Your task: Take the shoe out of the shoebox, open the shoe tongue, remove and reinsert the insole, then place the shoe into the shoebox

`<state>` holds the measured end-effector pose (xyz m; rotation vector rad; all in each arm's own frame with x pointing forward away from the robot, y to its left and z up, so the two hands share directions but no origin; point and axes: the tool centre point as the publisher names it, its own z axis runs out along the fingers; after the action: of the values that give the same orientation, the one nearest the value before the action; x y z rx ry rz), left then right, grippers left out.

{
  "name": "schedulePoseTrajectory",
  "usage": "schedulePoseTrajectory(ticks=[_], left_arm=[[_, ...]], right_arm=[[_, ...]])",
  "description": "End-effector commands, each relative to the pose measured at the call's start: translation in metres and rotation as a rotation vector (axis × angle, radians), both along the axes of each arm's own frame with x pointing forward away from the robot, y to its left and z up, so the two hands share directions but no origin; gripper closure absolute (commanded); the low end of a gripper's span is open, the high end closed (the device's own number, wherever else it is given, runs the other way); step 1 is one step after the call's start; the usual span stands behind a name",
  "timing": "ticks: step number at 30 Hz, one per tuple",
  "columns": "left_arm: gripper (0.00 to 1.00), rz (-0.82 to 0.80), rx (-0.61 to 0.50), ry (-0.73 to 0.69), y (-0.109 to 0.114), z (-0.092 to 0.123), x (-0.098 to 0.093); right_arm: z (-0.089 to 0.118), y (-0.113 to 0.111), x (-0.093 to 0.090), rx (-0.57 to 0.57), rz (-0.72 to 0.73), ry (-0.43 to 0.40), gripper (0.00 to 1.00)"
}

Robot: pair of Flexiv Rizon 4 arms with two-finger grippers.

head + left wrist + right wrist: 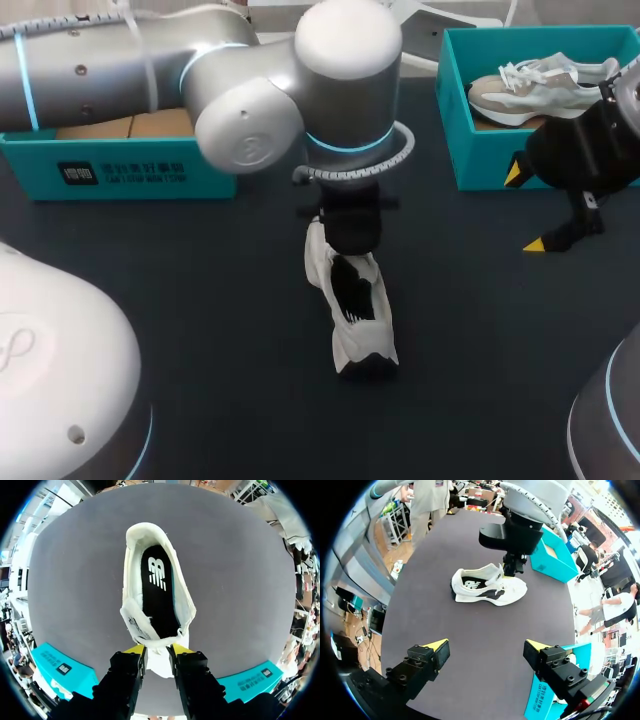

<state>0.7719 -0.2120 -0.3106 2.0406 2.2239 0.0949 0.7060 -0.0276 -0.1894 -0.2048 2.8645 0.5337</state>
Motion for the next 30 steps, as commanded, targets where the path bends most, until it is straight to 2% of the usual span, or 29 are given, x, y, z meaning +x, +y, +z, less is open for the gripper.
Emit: schedulePoseTrajectory(ticks=[1,10,12,13,14,26,30], left_arm=[[0.7,-0.004,-0.008,0.001,0.005,-0.001,-0.006],[0.72,-0.009,-0.005,0.02,0.007,-0.007,-0.014],[0.75,-0.008,-0.012,0.02,0.006,-0.008,-0.016],[0.88,0.0,-0.023,0.033,0.004,-0.009,-0.016],[0.96,-0.002,-0.021,0.034,0.004,-0.01,-0.017],[0.83,0.03,0.026,-0.008,0.009,-0.014,0.004],[0.85,0.03,0.039,-0.006,0.01,-0.02,0.003]], right_arm=[[-0.001,0.001,0.002,-0.003,0.0,0.003,0.0],[-0.001,0.001,0.002,-0.003,0.0,0.003,0.0],[-0.001,0.001,0.002,-0.003,0.0,0.003,0.0],[-0.001,0.001,0.002,-0.003,0.0,0.003,0.0],[-0.001,0.001,0.002,-0.003,0.0,0.003,0.0],[-0.001,0.001,0.002,-0.003,0.0,0.003,0.0],[-0.001,0.001,0.002,-0.003,0.0,0.003,0.0]])
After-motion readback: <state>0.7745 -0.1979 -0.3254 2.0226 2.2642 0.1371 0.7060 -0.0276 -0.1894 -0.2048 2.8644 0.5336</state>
